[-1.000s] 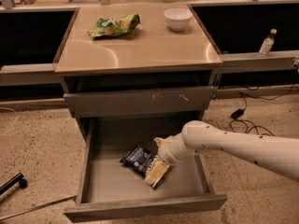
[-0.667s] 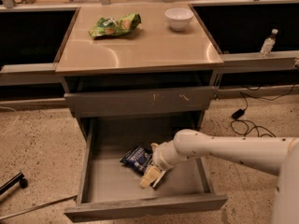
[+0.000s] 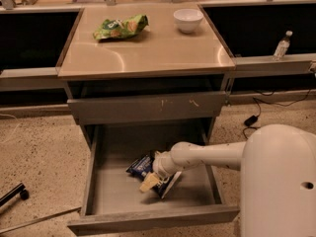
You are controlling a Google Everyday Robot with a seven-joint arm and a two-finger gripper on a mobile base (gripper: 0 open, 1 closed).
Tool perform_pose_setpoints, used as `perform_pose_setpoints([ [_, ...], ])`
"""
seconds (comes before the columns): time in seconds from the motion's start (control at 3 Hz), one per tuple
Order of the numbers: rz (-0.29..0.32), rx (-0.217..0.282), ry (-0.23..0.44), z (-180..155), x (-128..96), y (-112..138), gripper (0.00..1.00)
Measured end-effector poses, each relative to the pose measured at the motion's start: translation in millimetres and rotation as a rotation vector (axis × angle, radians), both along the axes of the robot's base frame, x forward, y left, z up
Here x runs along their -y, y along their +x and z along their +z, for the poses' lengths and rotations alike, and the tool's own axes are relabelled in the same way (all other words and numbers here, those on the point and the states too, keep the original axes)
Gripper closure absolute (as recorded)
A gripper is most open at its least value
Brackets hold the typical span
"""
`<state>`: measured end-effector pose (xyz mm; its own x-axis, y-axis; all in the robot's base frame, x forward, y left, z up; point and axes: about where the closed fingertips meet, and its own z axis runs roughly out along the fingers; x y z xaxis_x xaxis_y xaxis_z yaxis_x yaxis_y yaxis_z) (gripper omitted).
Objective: Pick blue chip bag from middle drawer and place on counter
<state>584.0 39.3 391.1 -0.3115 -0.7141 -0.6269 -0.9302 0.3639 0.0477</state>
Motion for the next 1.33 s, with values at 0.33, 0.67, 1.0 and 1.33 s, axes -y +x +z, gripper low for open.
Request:
perform_pose_setpoints([
  [0.33,0.0,0.0,0.0,0,0,0,0.0],
  [0.67,-0.023,0.003,-0.027,-13,5,5,0.0],
  [1.0,-0.038,-0.01,-0.074,-34,8,11,0.16],
  [1.33,-0.035,-0.011,-0.079,-36,9,11,0.39],
])
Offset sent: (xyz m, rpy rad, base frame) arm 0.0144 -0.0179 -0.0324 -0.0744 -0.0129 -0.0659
